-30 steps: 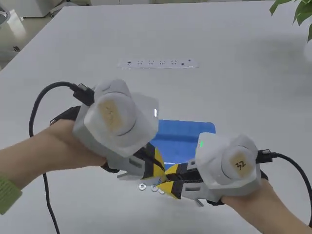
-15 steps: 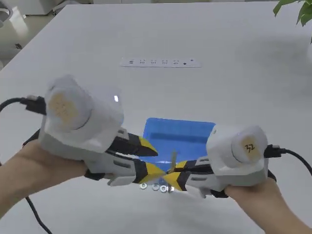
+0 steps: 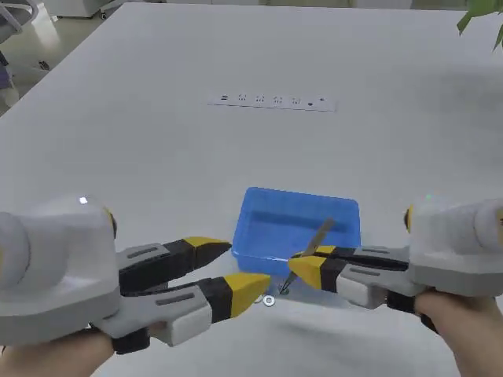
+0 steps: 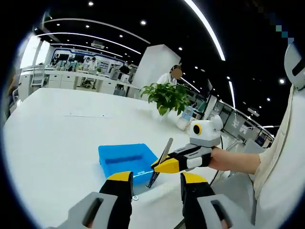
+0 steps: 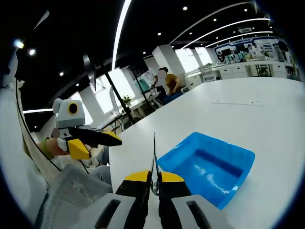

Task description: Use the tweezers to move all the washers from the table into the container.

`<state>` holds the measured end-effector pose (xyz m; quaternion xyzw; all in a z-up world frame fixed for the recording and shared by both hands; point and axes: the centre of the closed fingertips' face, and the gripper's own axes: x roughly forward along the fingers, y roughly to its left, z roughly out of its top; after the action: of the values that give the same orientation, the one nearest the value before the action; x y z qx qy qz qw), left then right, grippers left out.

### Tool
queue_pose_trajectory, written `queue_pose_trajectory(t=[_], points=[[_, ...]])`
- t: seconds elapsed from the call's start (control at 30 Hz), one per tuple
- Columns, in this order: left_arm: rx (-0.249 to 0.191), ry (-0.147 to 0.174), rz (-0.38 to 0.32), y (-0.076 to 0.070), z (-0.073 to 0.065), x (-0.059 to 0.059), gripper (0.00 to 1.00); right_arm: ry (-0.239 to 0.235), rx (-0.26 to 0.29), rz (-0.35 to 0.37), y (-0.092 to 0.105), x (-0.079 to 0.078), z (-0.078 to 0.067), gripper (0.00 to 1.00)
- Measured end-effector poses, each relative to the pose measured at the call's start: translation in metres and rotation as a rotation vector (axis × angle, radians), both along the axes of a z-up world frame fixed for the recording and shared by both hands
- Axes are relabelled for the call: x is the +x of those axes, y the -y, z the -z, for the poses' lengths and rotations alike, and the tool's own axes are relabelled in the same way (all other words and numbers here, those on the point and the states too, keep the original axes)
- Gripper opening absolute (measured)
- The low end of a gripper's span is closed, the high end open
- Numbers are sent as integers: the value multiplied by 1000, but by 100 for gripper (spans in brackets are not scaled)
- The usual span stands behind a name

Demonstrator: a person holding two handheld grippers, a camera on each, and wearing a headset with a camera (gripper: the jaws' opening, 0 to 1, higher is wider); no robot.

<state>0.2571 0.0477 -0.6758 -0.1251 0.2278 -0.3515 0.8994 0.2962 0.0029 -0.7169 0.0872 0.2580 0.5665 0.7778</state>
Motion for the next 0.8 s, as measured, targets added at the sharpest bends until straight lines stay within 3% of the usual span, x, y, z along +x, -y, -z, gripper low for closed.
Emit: queue_pose_trajectory(t=[0.17, 0.3, 0.43, 0.53, 0.8], points=[[42, 40, -40, -6, -1, 3, 42, 76, 5, 70, 12, 16, -18, 2], [52, 72, -70, -11, -5, 5, 45, 109, -12, 143, 23, 36, -21, 2], [65, 83, -96, -16, -5, 5, 53, 117, -73, 228, 34, 57, -9, 2], [82, 95, -119, -21, -5, 5, 57, 105, -97, 252, 38, 66, 0, 2], [101, 137, -180, -32, -11, 9, 73, 128, -225, 230, 37, 79, 26, 3]])
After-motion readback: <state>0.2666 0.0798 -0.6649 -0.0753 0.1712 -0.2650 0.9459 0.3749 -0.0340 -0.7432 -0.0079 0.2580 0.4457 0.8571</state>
